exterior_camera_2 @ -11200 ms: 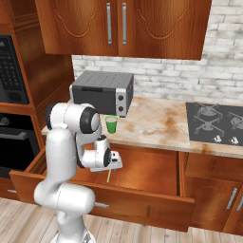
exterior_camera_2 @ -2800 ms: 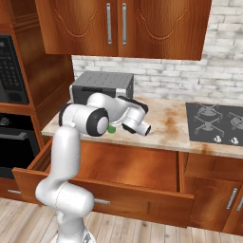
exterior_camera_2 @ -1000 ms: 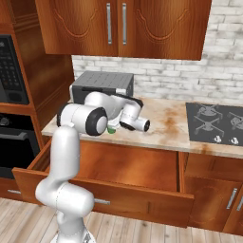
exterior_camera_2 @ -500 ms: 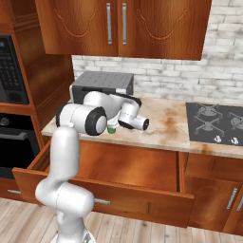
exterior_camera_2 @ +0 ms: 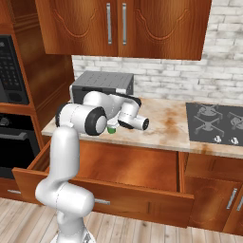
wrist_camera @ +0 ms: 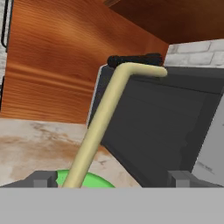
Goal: Pick up the straw from the left drawer and put it inside the smoothie cup.
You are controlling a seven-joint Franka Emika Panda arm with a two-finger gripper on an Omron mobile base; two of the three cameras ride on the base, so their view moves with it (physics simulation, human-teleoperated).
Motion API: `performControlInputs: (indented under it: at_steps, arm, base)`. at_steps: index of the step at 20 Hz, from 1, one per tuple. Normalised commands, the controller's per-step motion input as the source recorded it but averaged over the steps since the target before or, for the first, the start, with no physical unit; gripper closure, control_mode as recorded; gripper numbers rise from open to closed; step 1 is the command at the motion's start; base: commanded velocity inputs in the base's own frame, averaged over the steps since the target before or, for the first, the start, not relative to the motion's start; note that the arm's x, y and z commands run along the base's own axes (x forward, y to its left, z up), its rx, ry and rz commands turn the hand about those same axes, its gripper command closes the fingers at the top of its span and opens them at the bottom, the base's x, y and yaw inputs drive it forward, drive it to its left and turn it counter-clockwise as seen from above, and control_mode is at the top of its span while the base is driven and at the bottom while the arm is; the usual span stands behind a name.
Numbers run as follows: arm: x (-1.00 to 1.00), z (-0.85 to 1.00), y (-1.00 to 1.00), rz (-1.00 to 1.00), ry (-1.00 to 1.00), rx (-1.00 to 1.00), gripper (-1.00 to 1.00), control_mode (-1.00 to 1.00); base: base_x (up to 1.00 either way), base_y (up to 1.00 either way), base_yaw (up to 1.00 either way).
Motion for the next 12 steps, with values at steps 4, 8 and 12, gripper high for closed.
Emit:
performControlInputs:
  at_steps: [4,8,12]
  arm:
    - [0.00,0.00,-0.01,0.00,0.00,-0.01,-1.00,-1.00]
    - [-0.04,0.00,0.00,0.00,0.03,-0.01,-1.00,-1.00]
    - [-0.11,0.19,-0.04,0.00,0.03,0.00,-1.00,-1.00]
  base:
    - [0.00,0.00,0.00]
    - [0.00,0.00,0.00]
    - [0.00,0.00,0.00]
